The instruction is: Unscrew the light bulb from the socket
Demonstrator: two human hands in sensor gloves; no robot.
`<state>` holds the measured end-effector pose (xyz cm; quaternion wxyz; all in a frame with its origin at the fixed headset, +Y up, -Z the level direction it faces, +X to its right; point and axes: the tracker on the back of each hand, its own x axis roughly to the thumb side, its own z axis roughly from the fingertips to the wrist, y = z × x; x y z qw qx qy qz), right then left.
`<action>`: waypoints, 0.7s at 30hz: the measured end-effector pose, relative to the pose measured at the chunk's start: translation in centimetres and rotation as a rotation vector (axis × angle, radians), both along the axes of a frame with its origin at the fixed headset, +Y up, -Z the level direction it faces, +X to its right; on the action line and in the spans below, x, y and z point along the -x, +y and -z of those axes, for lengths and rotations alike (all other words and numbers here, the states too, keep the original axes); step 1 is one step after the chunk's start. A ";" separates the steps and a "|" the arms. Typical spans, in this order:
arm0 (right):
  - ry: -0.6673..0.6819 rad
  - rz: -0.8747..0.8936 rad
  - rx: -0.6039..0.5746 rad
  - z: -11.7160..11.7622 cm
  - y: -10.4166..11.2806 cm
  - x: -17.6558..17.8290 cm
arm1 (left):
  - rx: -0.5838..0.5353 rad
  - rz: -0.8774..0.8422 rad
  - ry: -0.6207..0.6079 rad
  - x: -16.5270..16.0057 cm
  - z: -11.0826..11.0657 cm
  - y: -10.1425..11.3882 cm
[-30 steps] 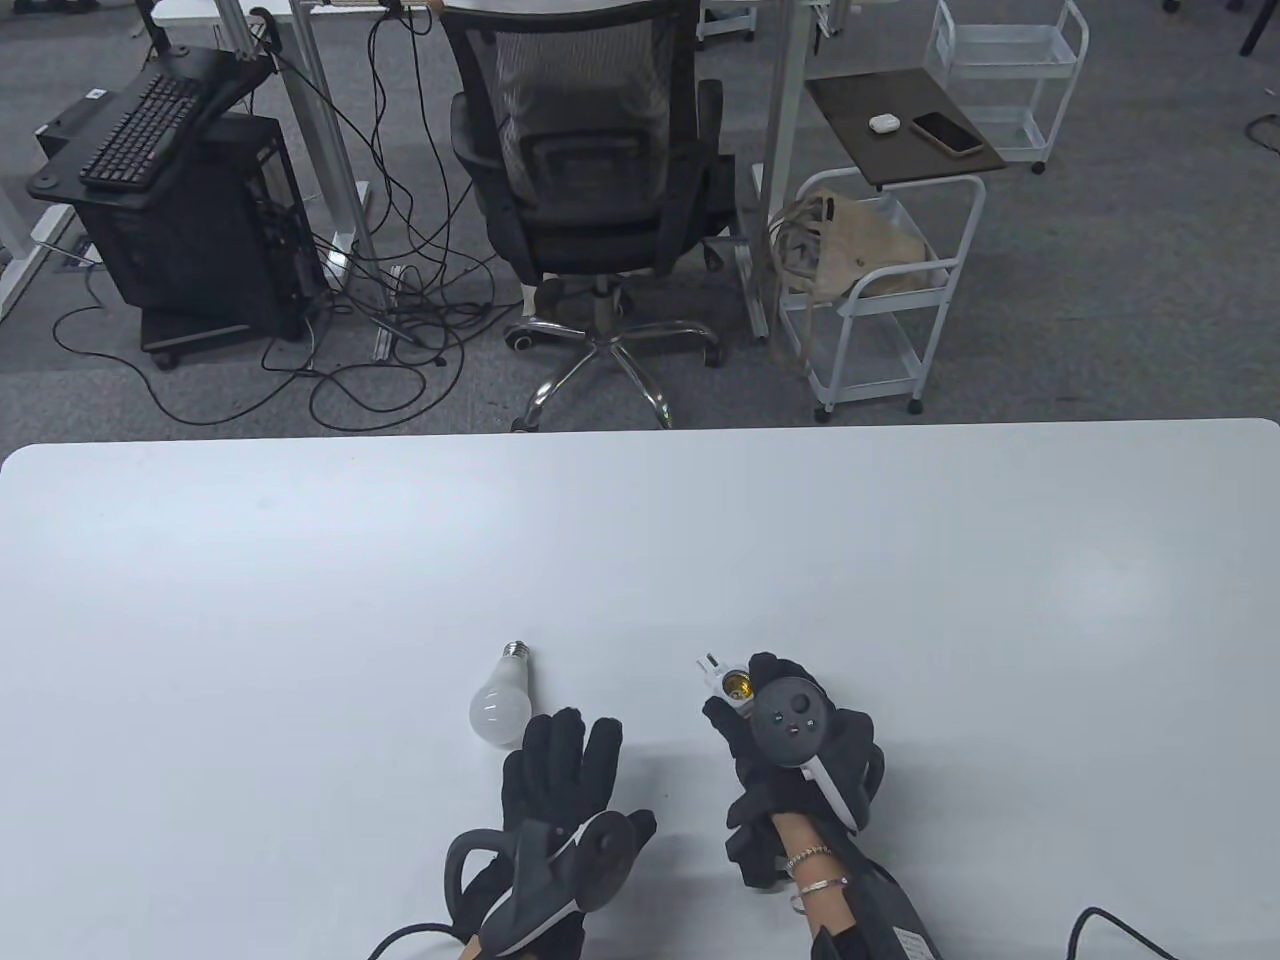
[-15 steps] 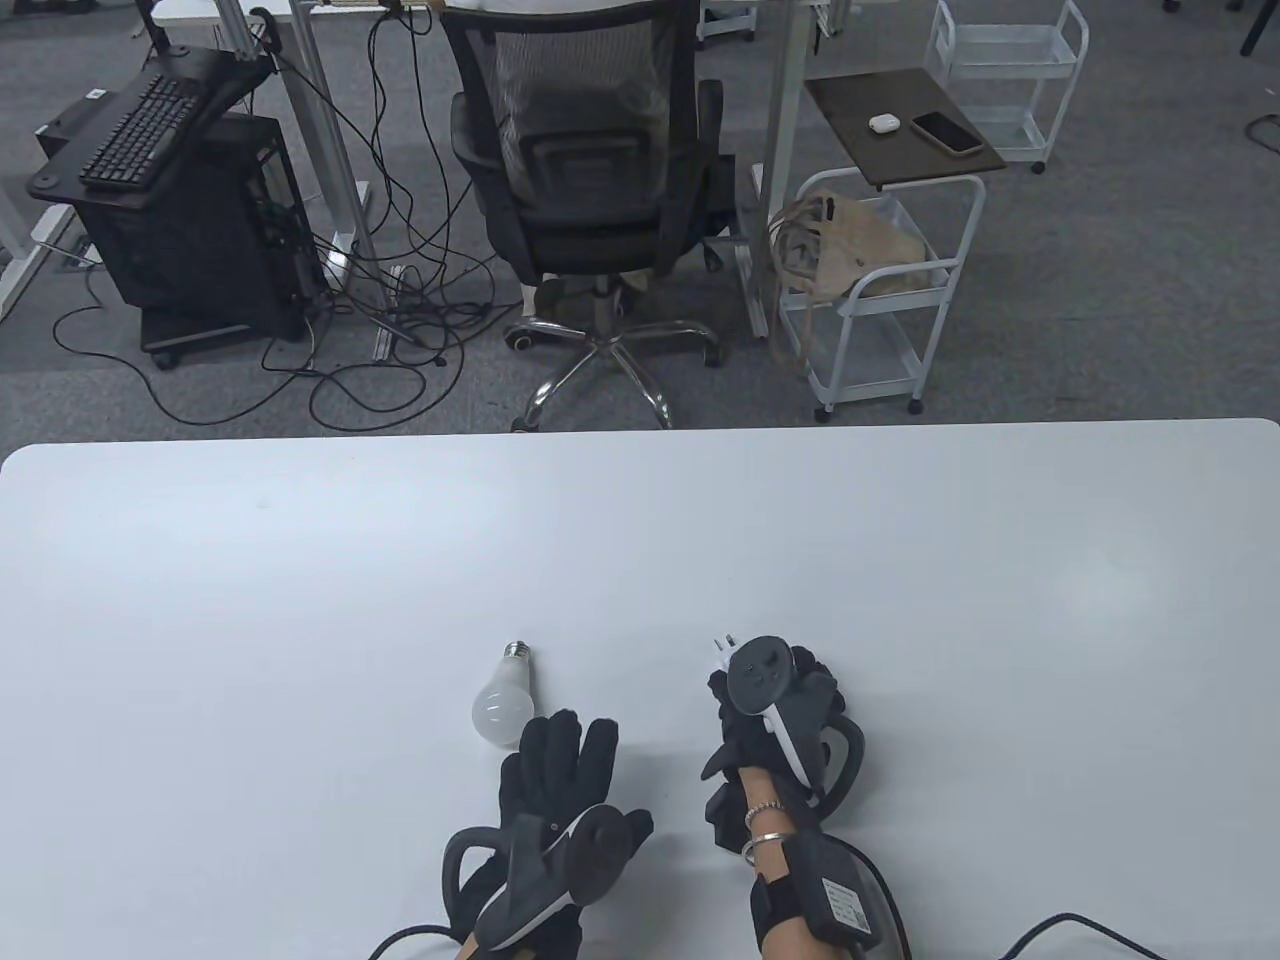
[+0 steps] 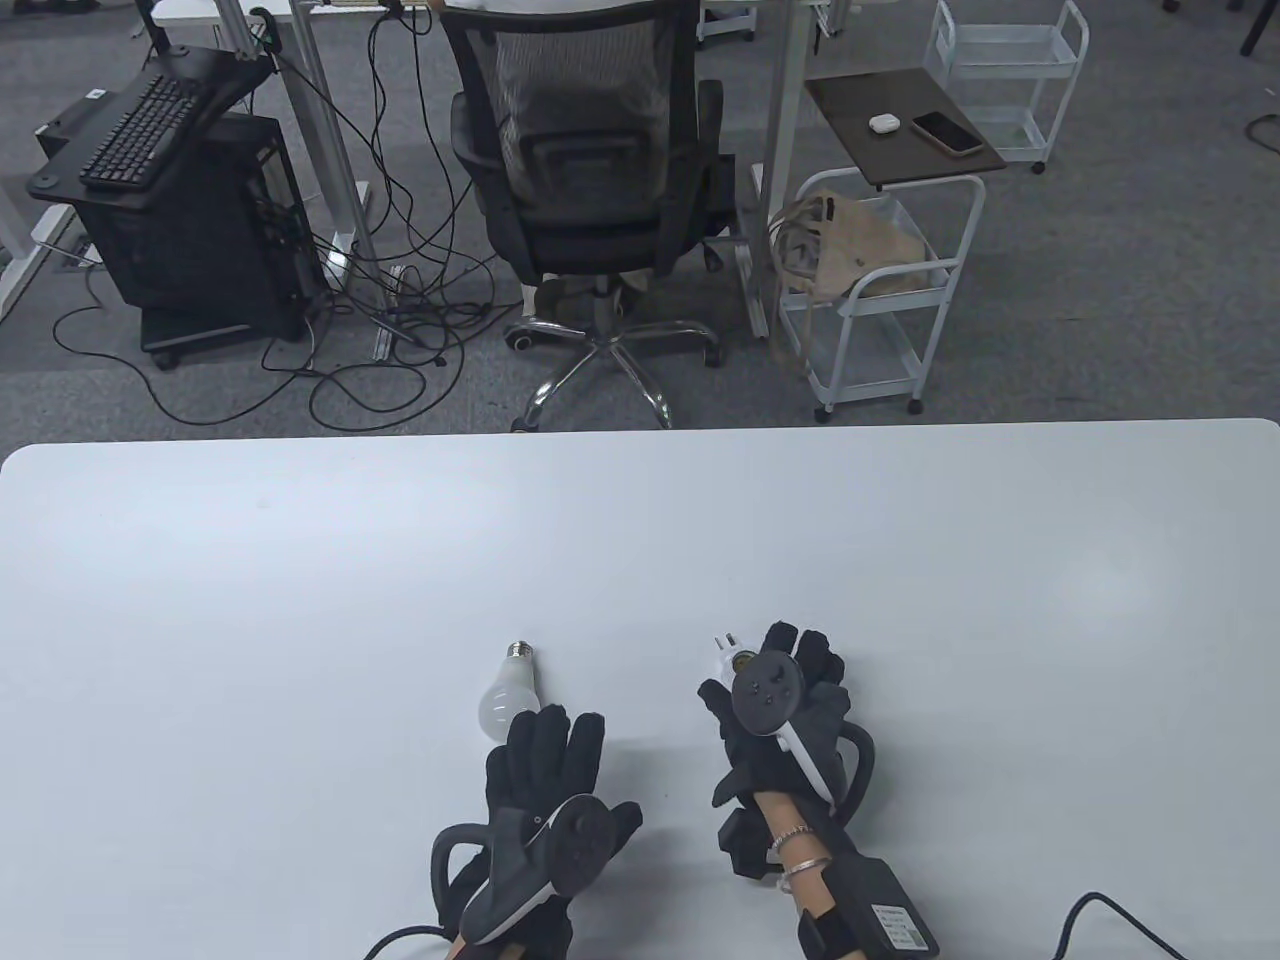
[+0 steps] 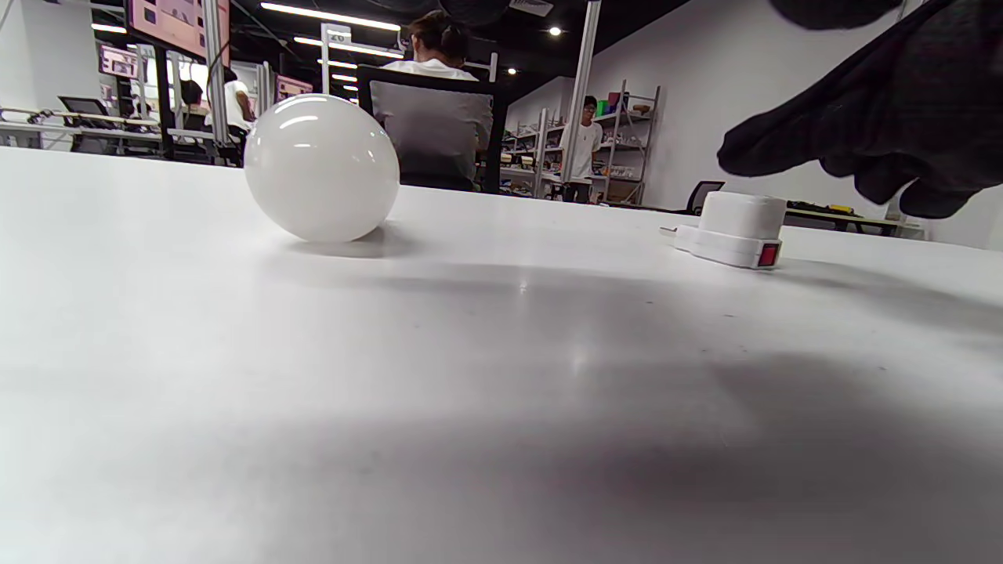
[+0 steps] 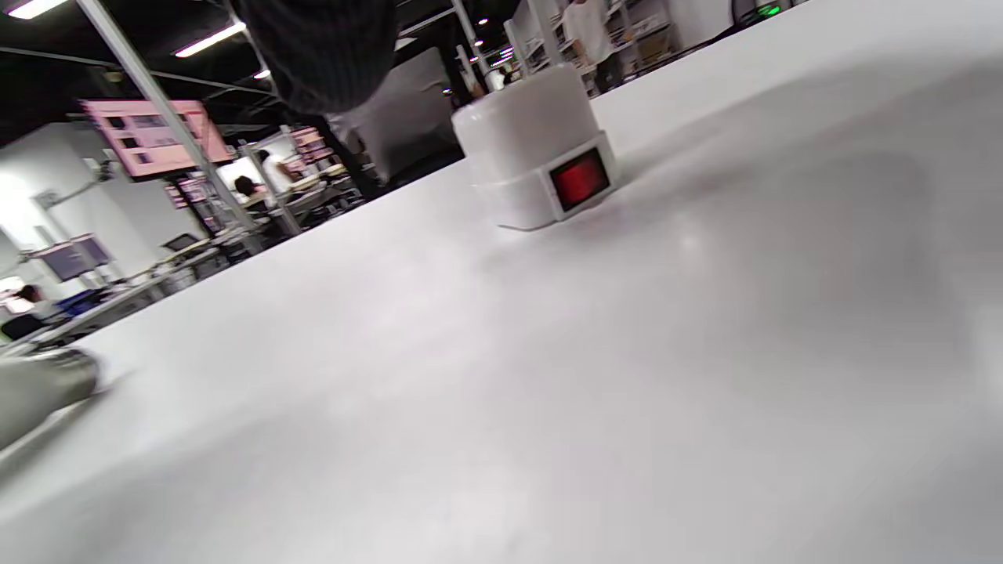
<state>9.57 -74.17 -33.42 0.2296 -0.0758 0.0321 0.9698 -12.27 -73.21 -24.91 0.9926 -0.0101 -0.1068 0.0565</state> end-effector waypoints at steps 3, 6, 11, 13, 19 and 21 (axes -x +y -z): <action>0.097 0.015 0.004 -1.9 0.5 -0.1 | 0.013 0.004 -0.012 -0.1 -0.1 0.0; 0.243 0.012 -0.026 -4.2 0.8 -0.1 | 0.027 0.005 -0.021 -0.2 -0.1 0.1; 0.408 -0.049 -0.054 -7.4 0.7 0.6 | 0.036 -0.014 -0.031 -0.3 -0.2 0.2; 0.433 -0.045 -0.029 -7.9 0.4 1.0 | 0.046 -0.010 -0.036 -0.4 -0.3 0.1; 0.477 -0.072 0.061 -7.9 -0.3 1.1 | 0.091 0.000 -0.054 -0.8 -0.2 -0.5; 0.479 -0.060 0.068 -7.8 -0.5 0.9 | 0.104 0.001 -0.062 -0.9 -0.2 -0.6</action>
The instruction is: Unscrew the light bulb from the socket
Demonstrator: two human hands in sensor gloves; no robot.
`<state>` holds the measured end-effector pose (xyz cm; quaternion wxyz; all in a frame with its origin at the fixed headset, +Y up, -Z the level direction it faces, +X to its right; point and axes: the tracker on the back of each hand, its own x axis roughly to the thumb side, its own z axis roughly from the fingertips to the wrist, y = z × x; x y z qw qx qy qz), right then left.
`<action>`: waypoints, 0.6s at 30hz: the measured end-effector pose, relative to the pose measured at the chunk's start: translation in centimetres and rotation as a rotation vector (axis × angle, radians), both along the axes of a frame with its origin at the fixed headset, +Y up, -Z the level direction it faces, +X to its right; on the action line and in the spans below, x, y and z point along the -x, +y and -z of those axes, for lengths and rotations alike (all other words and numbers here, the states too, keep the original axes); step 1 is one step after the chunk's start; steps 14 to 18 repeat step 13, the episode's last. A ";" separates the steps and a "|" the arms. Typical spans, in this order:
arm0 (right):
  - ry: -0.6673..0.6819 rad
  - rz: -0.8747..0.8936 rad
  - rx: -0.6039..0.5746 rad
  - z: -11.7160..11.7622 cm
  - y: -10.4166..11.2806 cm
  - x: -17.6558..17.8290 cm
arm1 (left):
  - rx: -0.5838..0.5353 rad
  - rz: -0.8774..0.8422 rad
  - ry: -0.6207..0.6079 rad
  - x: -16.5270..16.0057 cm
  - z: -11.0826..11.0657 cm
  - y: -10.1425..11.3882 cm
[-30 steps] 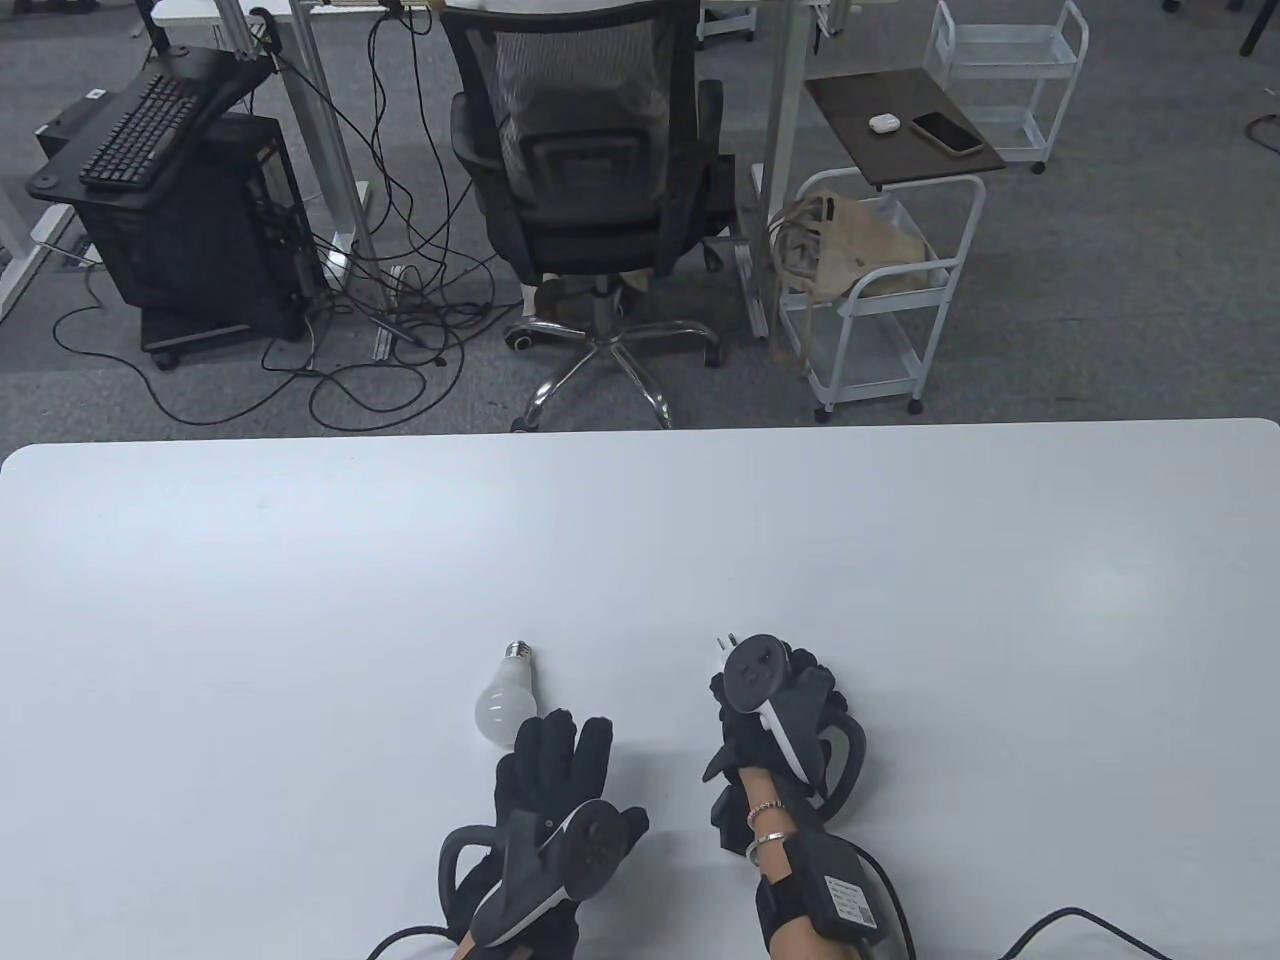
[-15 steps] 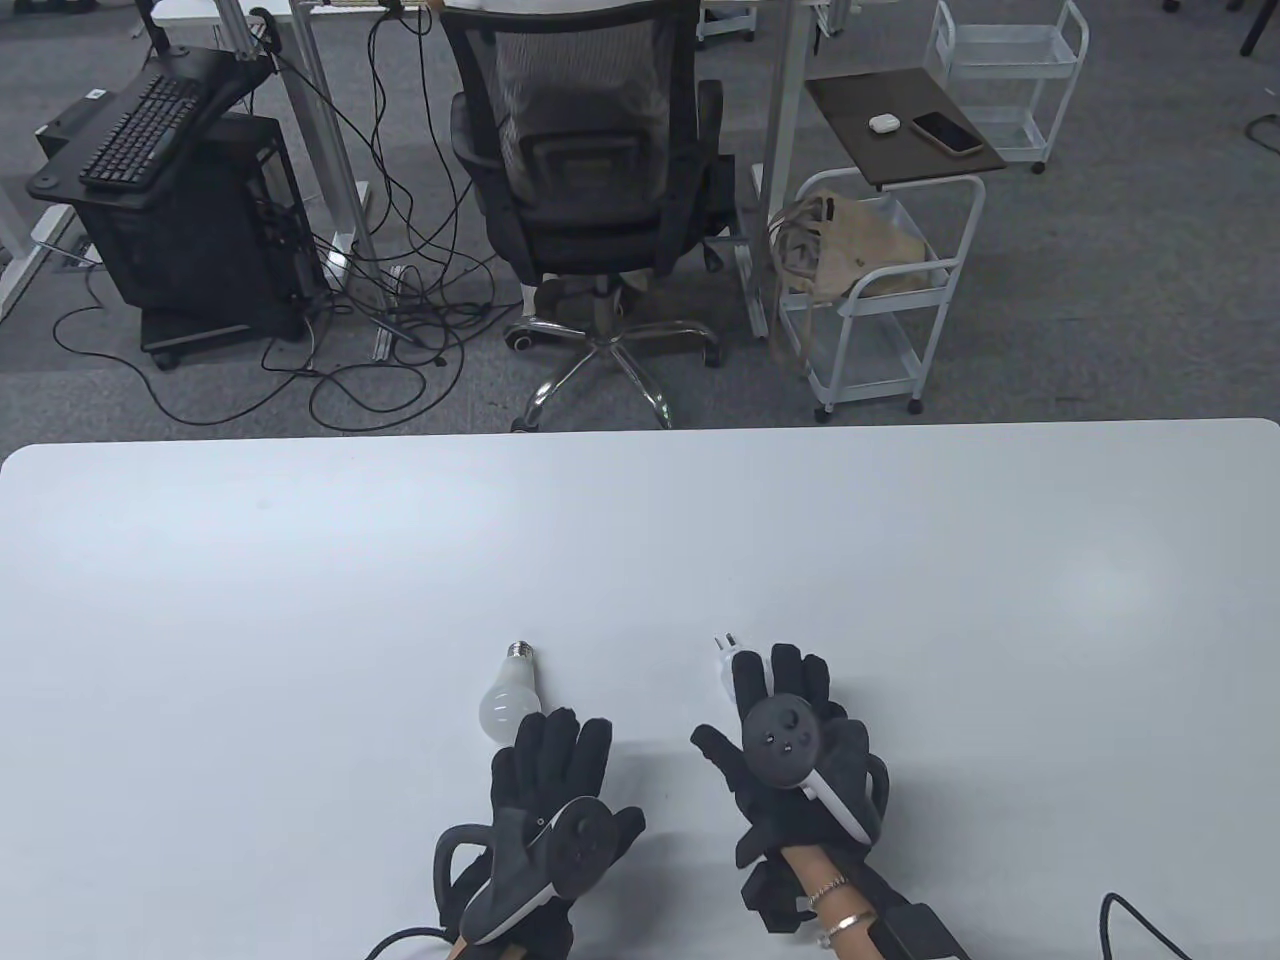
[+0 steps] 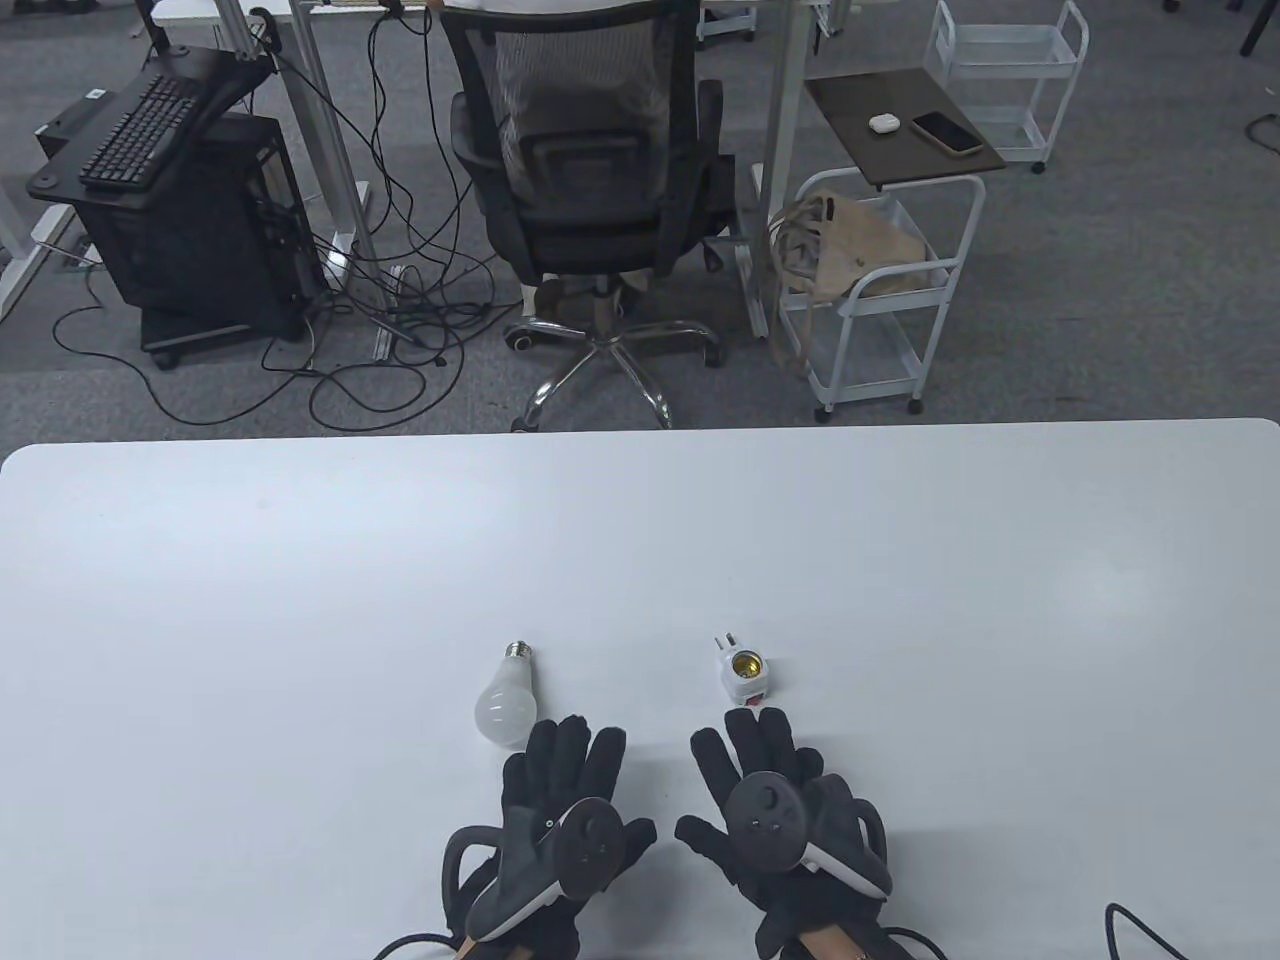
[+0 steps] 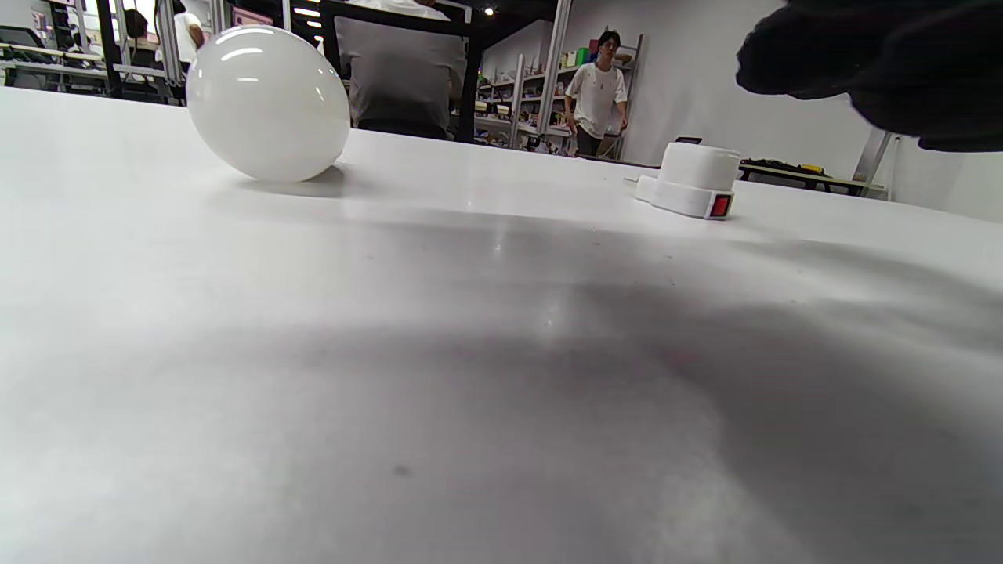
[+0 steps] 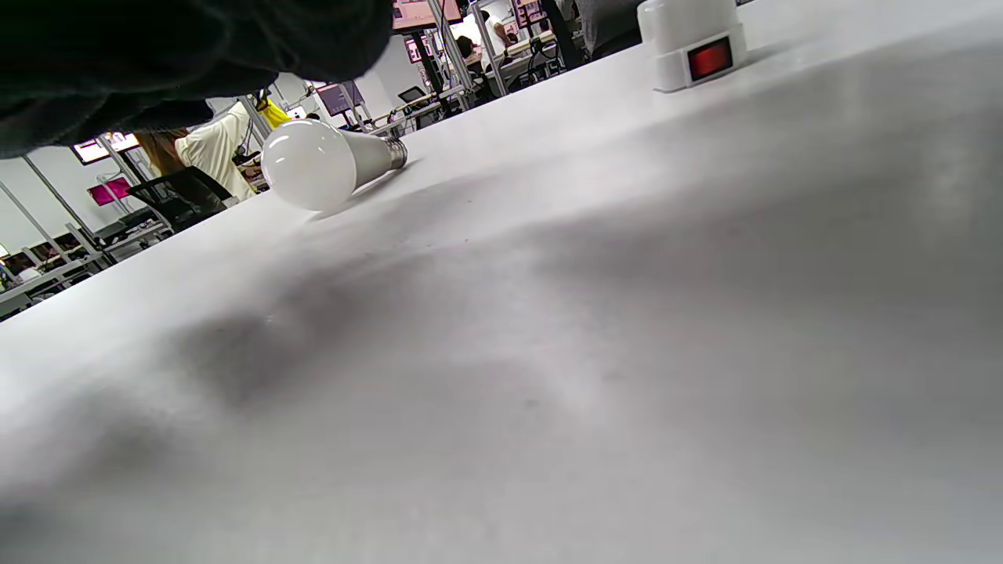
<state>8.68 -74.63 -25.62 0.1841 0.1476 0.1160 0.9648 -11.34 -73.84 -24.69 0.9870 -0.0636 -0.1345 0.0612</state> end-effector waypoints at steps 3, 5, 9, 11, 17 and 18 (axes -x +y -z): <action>0.006 0.027 0.014 0.2 -0.2 -0.3 | 0.006 -0.005 -0.017 -0.2 0.0 -0.1; 0.018 0.049 0.026 0.3 -0.4 -0.3 | 0.013 -0.006 -0.025 -0.3 0.1 -0.2; 0.030 0.033 0.049 0.2 -0.6 -0.2 | 0.020 0.013 -0.028 -0.5 0.1 -0.5; 0.027 0.010 0.041 0.3 -0.7 -0.2 | 0.023 0.021 -0.029 -0.6 0.1 -0.6; 0.022 0.010 0.052 0.3 -0.8 -0.3 | 0.021 0.026 -0.028 -0.6 0.0 -0.6; 0.022 0.010 0.052 0.3 -0.8 -0.3 | 0.021 0.026 -0.028 -0.6 0.0 -0.6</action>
